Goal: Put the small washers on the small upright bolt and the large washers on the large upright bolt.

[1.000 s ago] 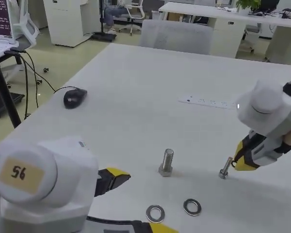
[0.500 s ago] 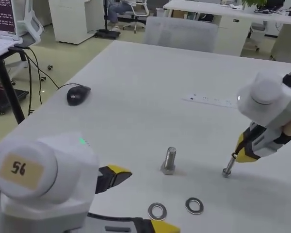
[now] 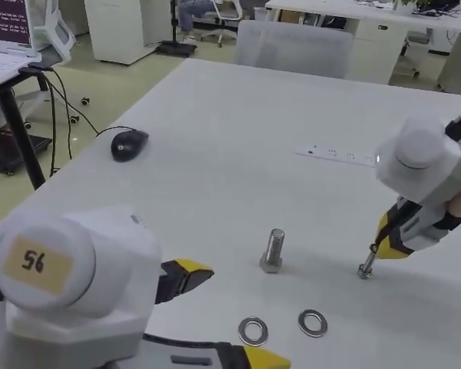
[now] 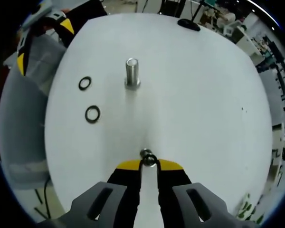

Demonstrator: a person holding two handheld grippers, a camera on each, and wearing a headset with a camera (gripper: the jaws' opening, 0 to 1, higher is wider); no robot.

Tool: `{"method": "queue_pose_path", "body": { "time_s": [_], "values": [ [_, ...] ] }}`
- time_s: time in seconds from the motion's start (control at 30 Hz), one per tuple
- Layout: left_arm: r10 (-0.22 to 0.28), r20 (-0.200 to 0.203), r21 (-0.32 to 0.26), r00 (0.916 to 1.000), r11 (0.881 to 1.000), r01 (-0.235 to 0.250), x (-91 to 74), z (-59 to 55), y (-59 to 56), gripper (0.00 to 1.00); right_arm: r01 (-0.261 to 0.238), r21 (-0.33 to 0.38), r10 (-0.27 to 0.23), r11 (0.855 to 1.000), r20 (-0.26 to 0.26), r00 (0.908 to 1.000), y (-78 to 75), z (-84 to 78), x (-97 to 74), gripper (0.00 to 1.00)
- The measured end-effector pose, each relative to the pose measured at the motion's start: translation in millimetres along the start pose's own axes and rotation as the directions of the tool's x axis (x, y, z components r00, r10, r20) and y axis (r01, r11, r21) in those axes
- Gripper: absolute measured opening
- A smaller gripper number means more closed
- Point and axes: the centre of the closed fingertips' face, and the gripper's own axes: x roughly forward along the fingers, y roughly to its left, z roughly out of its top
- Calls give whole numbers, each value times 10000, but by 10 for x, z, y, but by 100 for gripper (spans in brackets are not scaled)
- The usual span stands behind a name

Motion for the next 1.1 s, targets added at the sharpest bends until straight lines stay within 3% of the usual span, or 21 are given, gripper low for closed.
{"method": "queue_pose_path", "body": {
  "time_s": [0.63,0.77,0.9,1.1],
  "values": [
    [75,-22,-120,10000,9999,-75,-3,-42,5,69,-300,259,300,9992,-24,9995,41,-51,306,13],
    [92,-36,-145,10000,9999,-93,1,-53,7,69,-322,295,322,9990,6,9995,46,-57,335,13],
    [79,-35,-173,10000,9998,-79,7,-58,8,69,-245,336,242,9991,92,9997,39,-53,356,20],
    [78,-50,-138,10000,9999,-79,-5,-64,9,69,-153,388,147,9991,167,9998,70,-68,302,19]
  ]
}}
